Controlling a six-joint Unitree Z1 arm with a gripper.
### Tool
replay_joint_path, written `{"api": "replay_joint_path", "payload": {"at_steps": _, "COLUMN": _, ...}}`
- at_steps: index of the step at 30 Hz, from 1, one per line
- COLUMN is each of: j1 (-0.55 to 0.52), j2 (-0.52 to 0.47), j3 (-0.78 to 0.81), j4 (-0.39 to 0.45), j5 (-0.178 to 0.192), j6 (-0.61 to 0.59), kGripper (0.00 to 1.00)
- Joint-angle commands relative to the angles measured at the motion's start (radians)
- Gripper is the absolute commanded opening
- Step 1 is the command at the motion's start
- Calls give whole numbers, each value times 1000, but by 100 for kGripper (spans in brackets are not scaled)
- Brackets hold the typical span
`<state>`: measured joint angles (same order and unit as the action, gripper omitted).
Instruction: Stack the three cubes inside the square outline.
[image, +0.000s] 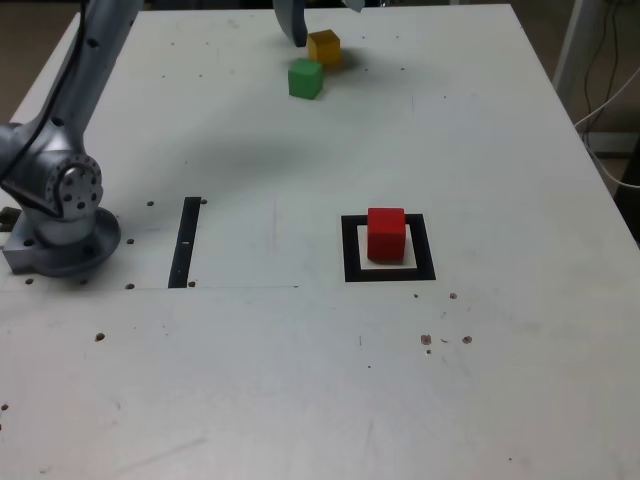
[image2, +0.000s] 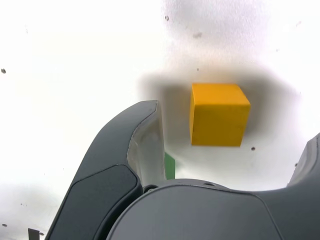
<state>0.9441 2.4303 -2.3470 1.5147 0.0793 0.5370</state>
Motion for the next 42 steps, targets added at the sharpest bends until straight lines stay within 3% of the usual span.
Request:
{"api": "replay_joint_path", "payload": {"at_steps": 1, "j1": 5, "j2": 14, "j3": -10, "j4": 4, "j5": -1, "j6": 3, "kGripper": 99}}
{"api": "replay_joint_path", "payload": {"at_steps": 10, "j1": 9, "j2": 71, "j3": -38, "j4": 1, "j5": -6, "j6": 4, "kGripper": 97}}
{"api": "replay_joint_path", "payload": {"at_steps": 16, "j1": 9, "j2": 102, "j3": -76, "j4": 2, "j5": 1, "j6": -14, "kGripper": 89}}
{"api": "replay_joint_path", "payload": {"at_steps": 20, "j1": 5, "j2": 108, "j3": -89, "j4": 2, "j5": 14, "j6": -27, "kGripper": 72}}
{"api": "replay_joint_path", "payload": {"at_steps": 25, "j1": -5, "j2": 110, "j3": -97, "j4": -1, "j5": 26, "j6": -34, "kGripper": 41}}
{"api": "replay_joint_path", "payload": {"at_steps": 28, "j1": -8, "j2": 112, "j3": -97, "j4": -3, "j5": 24, "j6": -33, "kGripper": 30}}
{"api": "replay_joint_path", "payload": {"at_steps": 42, "j1": -16, "j2": 110, "j3": -90, "j4": 2, "j5": 16, "j6": -32, "kGripper": 29}}
